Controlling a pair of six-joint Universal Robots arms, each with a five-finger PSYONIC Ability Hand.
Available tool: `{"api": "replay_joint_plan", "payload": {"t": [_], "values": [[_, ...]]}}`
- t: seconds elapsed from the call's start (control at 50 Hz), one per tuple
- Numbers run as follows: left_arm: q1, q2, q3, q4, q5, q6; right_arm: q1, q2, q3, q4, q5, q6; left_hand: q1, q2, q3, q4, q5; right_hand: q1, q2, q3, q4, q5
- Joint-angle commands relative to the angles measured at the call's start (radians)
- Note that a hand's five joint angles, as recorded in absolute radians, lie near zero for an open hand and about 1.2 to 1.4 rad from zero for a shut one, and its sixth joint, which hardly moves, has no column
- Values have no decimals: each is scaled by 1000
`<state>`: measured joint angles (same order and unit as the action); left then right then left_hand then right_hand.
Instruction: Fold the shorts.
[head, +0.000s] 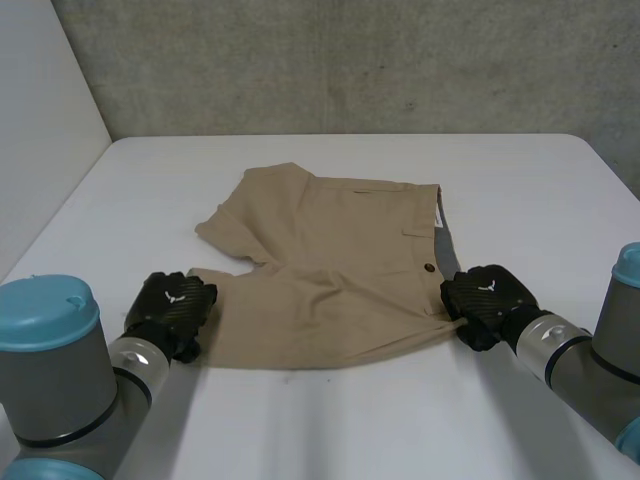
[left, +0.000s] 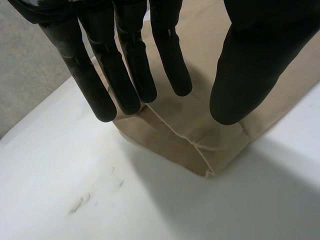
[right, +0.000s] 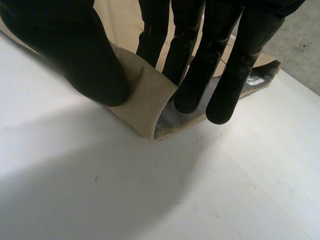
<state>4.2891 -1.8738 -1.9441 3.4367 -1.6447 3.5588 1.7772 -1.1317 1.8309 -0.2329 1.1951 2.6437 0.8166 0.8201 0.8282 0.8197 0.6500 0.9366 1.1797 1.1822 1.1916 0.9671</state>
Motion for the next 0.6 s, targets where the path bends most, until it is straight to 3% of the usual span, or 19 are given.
{"api": "replay_joint_plan", "payload": {"t": [0.02,0.28,0.36,0.6], "values": [[-2,-4,1,-56,0,2,-2,-3,1,0,1,1,104,101,93,101,97,460,217,214,205,255],[-6,-48,5,-79,-1,86,-1,-3,-1,0,1,1,58,54,46,54,50,460,217,214,205,255],[-3,-73,17,-74,-3,86,-1,-3,1,1,1,1,-45,-49,-57,-48,-53,460,217,214,205,255],[5,-85,24,-24,-6,84,5,-2,1,4,0,-1,-34,-37,-45,-37,-41,460,217,214,205,255]]}}
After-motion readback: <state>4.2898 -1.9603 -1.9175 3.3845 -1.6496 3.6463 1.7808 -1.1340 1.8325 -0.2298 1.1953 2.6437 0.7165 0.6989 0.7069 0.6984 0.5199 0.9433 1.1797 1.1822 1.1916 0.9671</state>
